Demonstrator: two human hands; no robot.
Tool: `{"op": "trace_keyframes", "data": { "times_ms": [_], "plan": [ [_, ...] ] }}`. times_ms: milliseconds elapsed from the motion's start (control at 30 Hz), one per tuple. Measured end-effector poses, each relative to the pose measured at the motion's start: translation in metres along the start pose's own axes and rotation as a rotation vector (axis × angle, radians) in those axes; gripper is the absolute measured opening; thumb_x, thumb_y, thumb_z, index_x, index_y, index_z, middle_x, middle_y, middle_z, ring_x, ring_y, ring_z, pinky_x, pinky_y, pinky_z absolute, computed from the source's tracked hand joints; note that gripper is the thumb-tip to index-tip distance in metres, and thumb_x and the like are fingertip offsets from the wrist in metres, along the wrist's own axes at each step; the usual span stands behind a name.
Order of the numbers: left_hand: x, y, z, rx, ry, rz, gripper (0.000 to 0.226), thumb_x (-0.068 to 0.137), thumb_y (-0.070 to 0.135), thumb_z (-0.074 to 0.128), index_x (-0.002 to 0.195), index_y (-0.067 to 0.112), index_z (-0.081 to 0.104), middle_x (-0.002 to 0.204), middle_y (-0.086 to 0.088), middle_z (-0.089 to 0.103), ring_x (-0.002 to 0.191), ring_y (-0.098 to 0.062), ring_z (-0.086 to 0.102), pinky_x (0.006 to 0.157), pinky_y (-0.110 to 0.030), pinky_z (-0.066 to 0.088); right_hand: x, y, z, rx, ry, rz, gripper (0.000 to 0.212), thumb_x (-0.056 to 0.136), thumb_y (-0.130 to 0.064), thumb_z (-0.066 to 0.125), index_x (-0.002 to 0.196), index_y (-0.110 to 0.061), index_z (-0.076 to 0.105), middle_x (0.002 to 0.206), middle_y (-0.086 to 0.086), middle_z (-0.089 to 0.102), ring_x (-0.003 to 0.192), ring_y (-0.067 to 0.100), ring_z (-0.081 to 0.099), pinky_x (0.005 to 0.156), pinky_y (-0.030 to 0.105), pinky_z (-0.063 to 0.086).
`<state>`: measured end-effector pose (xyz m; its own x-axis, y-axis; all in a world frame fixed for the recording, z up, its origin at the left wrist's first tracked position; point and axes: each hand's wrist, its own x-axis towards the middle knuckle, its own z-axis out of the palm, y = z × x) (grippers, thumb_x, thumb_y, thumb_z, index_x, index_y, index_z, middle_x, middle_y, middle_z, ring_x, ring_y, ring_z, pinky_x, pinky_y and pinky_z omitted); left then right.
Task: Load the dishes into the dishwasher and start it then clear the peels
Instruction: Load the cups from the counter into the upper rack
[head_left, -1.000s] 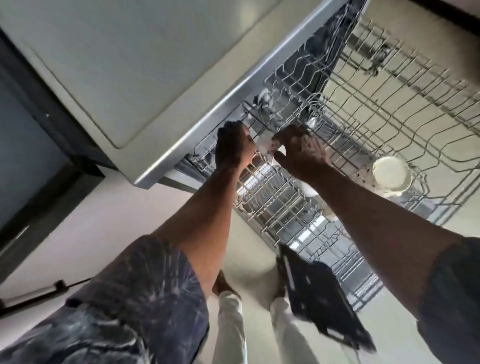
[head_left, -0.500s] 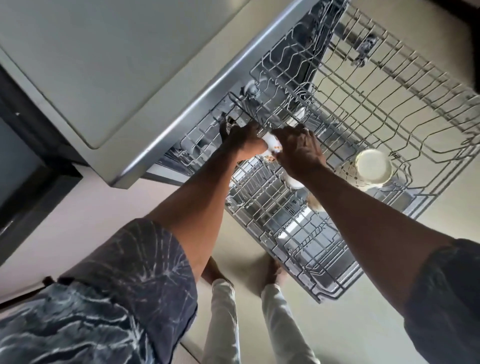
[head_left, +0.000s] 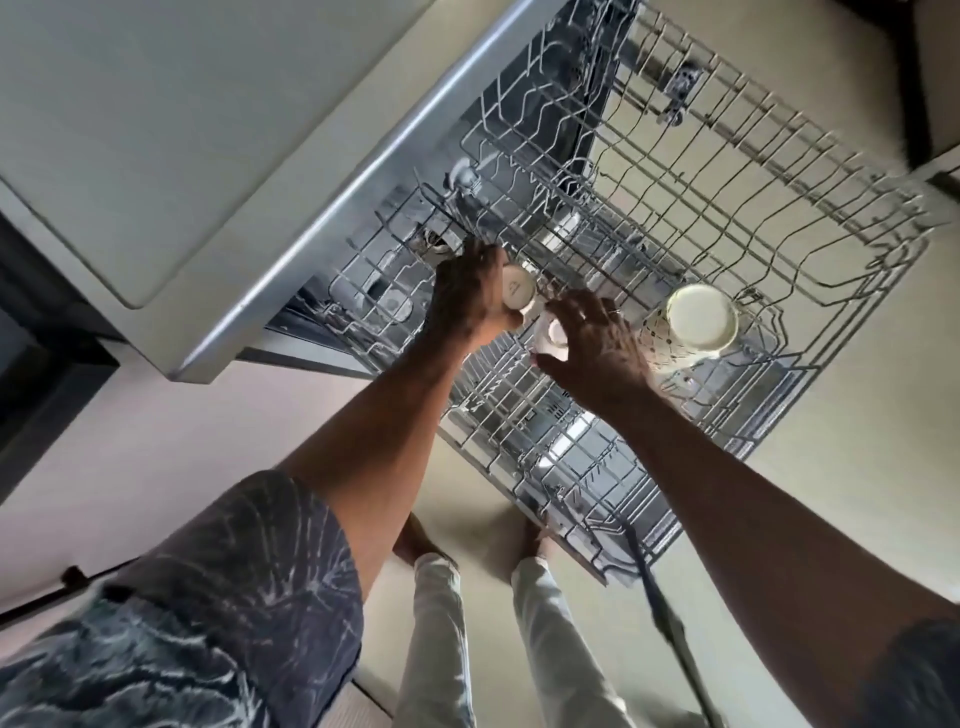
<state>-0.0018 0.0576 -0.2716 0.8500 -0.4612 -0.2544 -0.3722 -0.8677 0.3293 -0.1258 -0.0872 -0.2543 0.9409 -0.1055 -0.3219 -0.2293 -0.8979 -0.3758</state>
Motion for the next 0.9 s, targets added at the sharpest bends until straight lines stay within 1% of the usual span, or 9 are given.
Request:
{"op": "trace_keyframes", "data": {
  "times_ms": [100,167,233,333,400,500,633,700,900],
  "plan": [
    [-0.001,0.008,0.002,-0.017,-0.032,-0.005,0.078,0.065,0.039,0.089,0.126,0.013,0.048,0.127,-0.01,0.049,0.104,-0.022,0.055,0.093,-0.037,0.047,-0.003,-0.001,0.002,-0.067,-0.003,-0.011,0.076,0.084,-0.04,0.075,0.148,-0.021,0.037,0.153,0.01,0.032,0.138,0.033,0.034,0.112,0.05,0.038],
    [0.0,0.011,0.003,-0.025,-0.052,-0.012,0.079,0.067,0.039,0.089,0.128,0.012,0.047,0.127,-0.01,0.049,0.104,-0.022,0.055,0.092,-0.039,0.05,-0.004,-0.001,0.002,-0.07,0.016,-0.014,0.075,0.083,-0.034,0.078,0.146,-0.02,0.04,0.151,0.012,0.033,0.137,0.034,0.035,0.113,0.05,0.037],
    [-0.001,0.012,0.004,-0.01,-0.065,-0.007,0.08,0.067,0.039,0.089,0.129,0.013,0.045,0.127,-0.01,0.049,0.105,-0.023,0.055,0.091,-0.039,0.05,-0.004,-0.001,0.001,-0.07,0.024,-0.012,0.075,0.081,-0.032,0.08,0.144,-0.019,0.042,0.148,0.014,0.036,0.135,0.036,0.038,0.112,0.051,0.037],
    [-0.003,0.01,0.002,-0.005,-0.105,-0.002,0.085,0.066,0.037,0.09,0.132,0.014,0.043,0.129,-0.01,0.05,0.11,-0.024,0.054,0.095,-0.04,0.048,-0.006,0.0,0.001,-0.056,0.034,-0.015,0.078,0.078,-0.03,0.082,0.145,-0.018,0.042,0.144,0.014,0.041,0.131,0.036,0.042,0.109,0.051,0.039],
    [-0.005,0.009,0.002,0.017,-0.144,0.01,0.091,0.064,0.036,0.091,0.136,0.014,0.041,0.131,-0.011,0.051,0.115,-0.026,0.054,0.099,-0.043,0.046,-0.008,0.001,0.001,-0.053,0.034,-0.013,0.082,0.079,-0.03,0.081,0.148,-0.018,0.04,0.145,0.013,0.04,0.132,0.035,0.041,0.109,0.049,0.037],
    [-0.008,0.01,0.003,0.056,-0.157,0.024,0.095,0.063,0.04,0.091,0.139,0.014,0.039,0.132,-0.011,0.051,0.116,-0.026,0.054,0.101,-0.046,0.045,-0.007,0.002,0.0,-0.067,0.016,-0.016,0.081,0.082,-0.032,0.08,0.15,-0.018,0.038,0.15,0.012,0.039,0.135,0.035,0.039,0.111,0.049,0.036],
    [-0.008,0.01,0.004,0.053,-0.13,0.019,0.086,0.067,0.04,0.089,0.135,0.016,0.043,0.13,-0.008,0.053,0.115,-0.024,0.055,0.1,-0.042,0.044,-0.004,0.002,-0.003,-0.108,-0.008,-0.034,0.077,0.081,-0.031,0.081,0.146,-0.017,0.044,0.149,0.012,0.039,0.134,0.035,0.04,0.112,0.048,0.037],
    [-0.007,0.012,0.004,0.076,-0.119,0.019,0.081,0.069,0.04,0.088,0.133,0.015,0.044,0.129,-0.009,0.053,0.114,-0.025,0.055,0.1,-0.04,0.044,-0.004,0.002,-0.004,-0.143,-0.023,-0.044,0.076,0.081,-0.031,0.081,0.146,-0.017,0.043,0.149,0.013,0.038,0.135,0.034,0.038,0.112,0.047,0.037],
    [-0.009,0.013,0.006,0.123,-0.119,0.024,0.088,0.067,0.04,0.088,0.136,0.015,0.04,0.134,-0.01,0.049,0.12,-0.027,0.051,0.105,-0.041,0.04,-0.006,0.002,-0.006,-0.163,-0.024,-0.036,0.079,0.081,-0.033,0.079,0.149,-0.02,0.04,0.152,0.011,0.035,0.138,0.032,0.036,0.112,0.046,0.033]
  ]
}}
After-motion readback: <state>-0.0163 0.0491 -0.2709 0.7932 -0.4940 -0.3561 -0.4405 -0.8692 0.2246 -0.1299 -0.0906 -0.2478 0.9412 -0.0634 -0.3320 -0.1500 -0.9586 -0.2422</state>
